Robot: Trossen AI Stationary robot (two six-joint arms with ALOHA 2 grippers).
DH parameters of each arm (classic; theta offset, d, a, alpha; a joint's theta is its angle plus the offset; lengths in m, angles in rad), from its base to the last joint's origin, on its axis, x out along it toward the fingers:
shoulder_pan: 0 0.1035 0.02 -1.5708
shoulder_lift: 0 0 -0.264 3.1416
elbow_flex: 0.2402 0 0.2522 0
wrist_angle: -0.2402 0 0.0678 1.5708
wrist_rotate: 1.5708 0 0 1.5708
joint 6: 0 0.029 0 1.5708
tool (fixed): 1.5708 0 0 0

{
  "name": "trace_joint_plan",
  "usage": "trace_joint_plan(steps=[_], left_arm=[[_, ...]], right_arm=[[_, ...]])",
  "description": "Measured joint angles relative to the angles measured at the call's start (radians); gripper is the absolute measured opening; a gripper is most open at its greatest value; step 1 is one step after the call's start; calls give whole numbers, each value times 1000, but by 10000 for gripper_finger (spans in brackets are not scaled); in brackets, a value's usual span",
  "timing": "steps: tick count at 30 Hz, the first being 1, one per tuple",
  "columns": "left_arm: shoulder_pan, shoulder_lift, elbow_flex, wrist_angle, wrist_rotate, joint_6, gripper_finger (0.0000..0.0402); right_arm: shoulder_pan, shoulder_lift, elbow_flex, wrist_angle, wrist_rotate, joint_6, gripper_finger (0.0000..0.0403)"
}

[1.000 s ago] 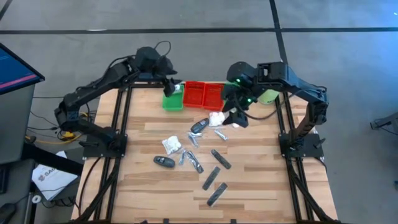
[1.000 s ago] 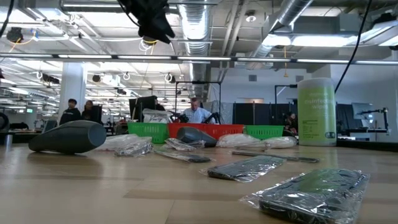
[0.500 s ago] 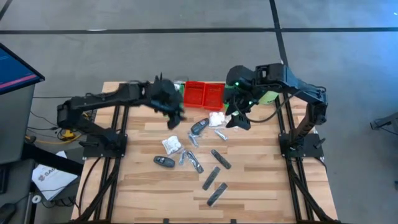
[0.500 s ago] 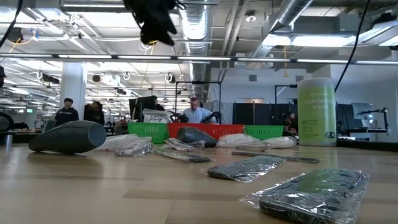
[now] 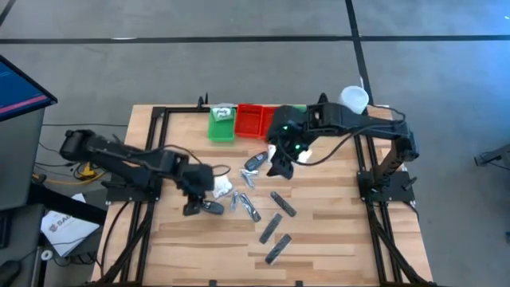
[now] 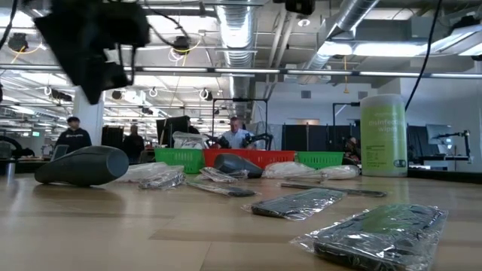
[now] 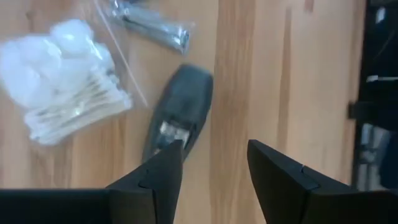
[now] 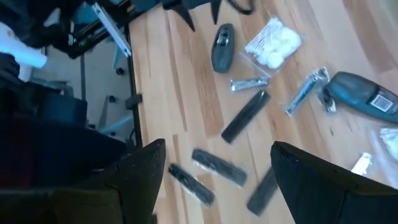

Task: Pick & Place Travel size toiletries
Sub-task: Put the deodorant into the left red basket

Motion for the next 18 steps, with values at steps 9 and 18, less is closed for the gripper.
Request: trace_joint_plan(steps=[9, 18], left_arm=[[-146, -82, -158, 165, -233, -5, 192], [-155, -6, -188, 302, -252, 40, 231]], right_arm=[[67, 1, -101, 163, 129, 114, 281], [89, -1, -98, 229, 165, 145, 281]])
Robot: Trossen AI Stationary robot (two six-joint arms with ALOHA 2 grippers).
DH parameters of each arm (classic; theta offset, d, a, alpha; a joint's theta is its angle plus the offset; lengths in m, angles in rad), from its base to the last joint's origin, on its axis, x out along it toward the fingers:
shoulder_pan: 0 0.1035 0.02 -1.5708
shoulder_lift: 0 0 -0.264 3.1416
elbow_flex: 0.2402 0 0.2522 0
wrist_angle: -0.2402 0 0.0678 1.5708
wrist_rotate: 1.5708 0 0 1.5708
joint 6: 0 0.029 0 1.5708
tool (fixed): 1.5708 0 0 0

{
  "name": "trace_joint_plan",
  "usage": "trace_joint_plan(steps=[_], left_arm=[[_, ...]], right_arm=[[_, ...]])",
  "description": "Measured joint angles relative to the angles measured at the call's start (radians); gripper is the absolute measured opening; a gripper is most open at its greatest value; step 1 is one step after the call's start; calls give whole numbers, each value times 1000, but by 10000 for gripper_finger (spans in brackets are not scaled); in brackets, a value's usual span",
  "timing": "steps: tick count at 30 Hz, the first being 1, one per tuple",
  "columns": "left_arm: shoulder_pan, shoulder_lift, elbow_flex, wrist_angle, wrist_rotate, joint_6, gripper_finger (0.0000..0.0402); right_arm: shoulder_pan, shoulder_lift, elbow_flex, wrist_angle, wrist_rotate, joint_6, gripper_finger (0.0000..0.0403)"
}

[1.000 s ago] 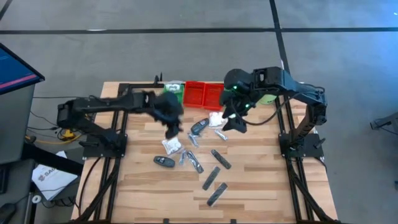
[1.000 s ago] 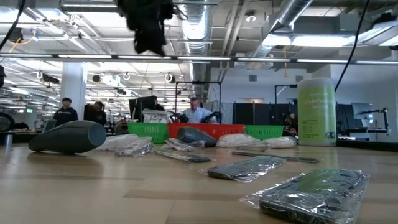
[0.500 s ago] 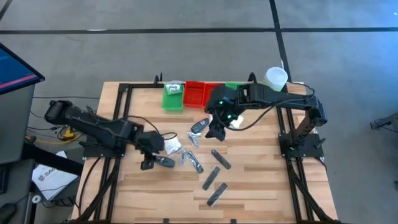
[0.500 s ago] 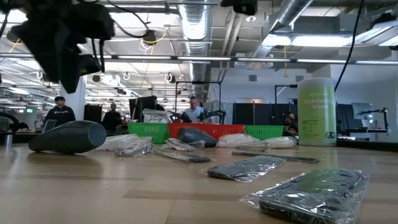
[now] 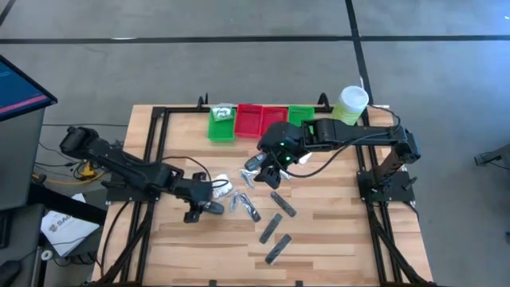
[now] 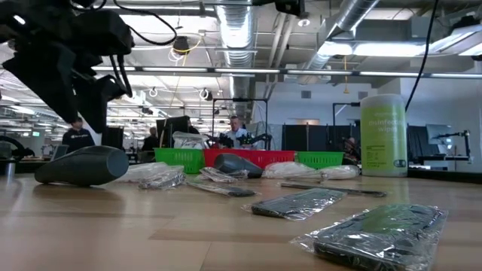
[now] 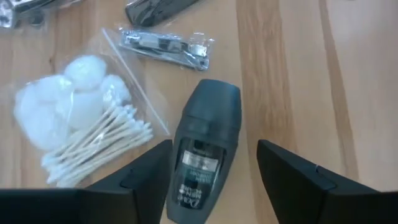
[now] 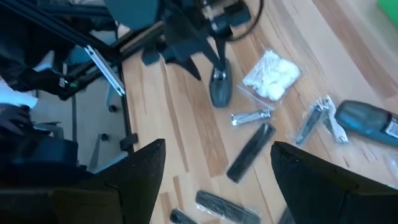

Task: Pick & Place Travel size toiletries
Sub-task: Put the deodorant into the left red basket

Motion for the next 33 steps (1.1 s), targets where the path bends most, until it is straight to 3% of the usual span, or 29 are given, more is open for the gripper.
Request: trace_joint_plan(steps=[6, 15, 25, 33], left_arm=[[12, 119, 0, 15, 44, 4, 246], [-1, 256, 0, 171, 89, 26, 244], [0, 321, 2, 214, 107, 23, 241], [0, 290, -1, 221, 110, -82, 202]], right_arm=[[4, 0, 0, -6, -4, 13, 281], [22, 0, 0, -5, -8, 33, 281], [47, 0, 0, 2, -7, 49, 281], [54, 0, 0, 10, -6, 60, 281]])
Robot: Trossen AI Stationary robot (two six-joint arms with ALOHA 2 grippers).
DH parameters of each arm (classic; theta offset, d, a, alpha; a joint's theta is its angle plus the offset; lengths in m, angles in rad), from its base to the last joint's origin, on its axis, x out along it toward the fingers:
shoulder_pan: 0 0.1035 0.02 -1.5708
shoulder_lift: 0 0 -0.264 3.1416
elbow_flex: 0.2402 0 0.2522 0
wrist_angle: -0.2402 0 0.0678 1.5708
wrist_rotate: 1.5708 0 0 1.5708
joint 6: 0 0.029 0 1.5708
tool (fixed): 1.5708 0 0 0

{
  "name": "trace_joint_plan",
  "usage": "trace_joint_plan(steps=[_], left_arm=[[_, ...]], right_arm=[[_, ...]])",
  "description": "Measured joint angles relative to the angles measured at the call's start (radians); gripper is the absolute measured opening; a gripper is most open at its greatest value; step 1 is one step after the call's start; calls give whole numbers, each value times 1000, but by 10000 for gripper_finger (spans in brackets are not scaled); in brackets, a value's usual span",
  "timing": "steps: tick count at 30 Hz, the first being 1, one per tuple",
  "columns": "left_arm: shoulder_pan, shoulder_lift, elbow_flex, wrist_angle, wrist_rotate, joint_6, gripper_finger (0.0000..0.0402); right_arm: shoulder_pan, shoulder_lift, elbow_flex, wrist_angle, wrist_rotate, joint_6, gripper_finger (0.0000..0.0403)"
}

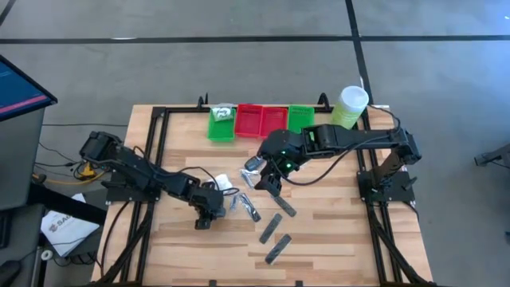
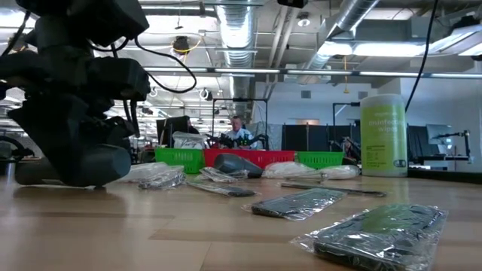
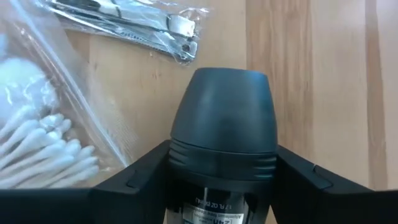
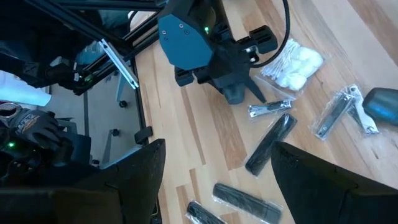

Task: Pick & Place Travel size toiletries
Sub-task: Put the deodorant into the left red basket

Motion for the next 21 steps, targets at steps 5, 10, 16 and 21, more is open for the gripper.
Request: trace_joint_plan(steps=[5, 10, 16, 21], left_arm=[[-1, -47, 0, 6, 12, -49, 202], [10, -118, 0, 14, 9, -106, 202], [53, -244, 0, 34, -8, -166, 202], [113, -345, 1, 112, -28, -210, 202]], right_arm=[[-1, 0, 0, 0, 1, 0, 281], [-1, 0, 0, -2, 0, 0, 281], [-1, 0, 0, -2, 0, 0, 281], [-1, 0, 0, -1, -1, 0, 281]])
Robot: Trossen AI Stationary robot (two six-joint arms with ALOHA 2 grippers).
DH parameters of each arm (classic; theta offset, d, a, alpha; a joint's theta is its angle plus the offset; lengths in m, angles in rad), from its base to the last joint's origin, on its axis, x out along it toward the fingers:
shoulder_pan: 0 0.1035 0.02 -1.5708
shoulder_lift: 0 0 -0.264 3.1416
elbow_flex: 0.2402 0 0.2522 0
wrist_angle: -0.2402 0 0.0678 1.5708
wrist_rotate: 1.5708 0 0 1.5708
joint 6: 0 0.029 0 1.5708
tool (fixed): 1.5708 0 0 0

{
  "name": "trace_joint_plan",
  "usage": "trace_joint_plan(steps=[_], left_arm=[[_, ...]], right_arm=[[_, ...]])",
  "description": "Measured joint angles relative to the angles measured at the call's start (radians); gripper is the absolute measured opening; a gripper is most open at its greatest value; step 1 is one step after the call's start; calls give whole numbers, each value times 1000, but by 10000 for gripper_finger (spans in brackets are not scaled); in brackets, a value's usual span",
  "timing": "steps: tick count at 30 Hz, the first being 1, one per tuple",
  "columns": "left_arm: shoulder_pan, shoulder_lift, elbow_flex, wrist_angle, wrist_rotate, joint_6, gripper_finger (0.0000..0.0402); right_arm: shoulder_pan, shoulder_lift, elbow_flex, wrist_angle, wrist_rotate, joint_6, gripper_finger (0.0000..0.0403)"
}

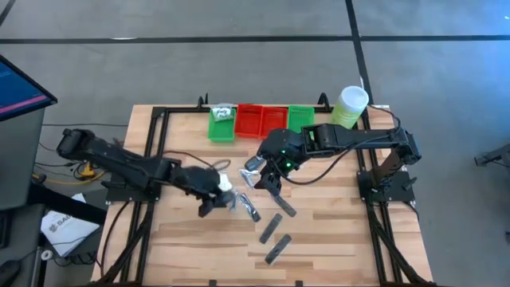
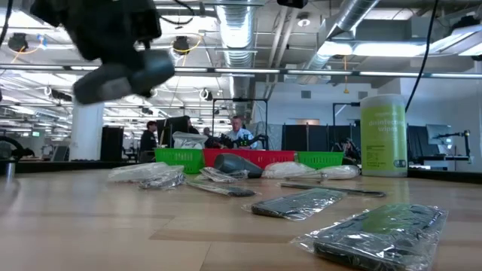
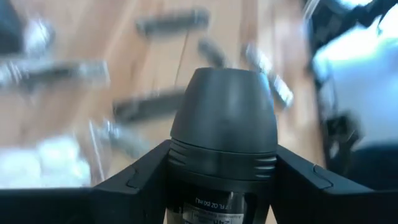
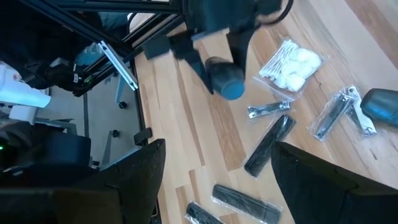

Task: Pick & Place Travel size toiletries
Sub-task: Put the deodorant into the left red basket

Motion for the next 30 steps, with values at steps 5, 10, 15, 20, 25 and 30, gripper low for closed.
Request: trace_joint_plan(steps=[5, 10, 15, 20, 25, 30], left_arm=[[61, -80, 1, 149, -4, -40, 202], [103, -133, 1, 298, -3, -63, 202], [140, -147, 1, 481, 25, -100, 202], [166, -147, 1, 634, 53, -132, 202], [196, -147, 1, 731, 94, -157, 202], [201, -147, 1, 772, 142, -164, 202]], right_arm=[[18, 0, 0, 12, -27, -22, 281], [35, 0, 0, 27, -31, -26, 281], [39, 0, 0, 47, -30, -19, 281], [30, -3, 0, 55, -32, -18, 281], [15, -10, 0, 82, -40, -14, 281], [4, -24, 2, 91, -57, -15, 281]])
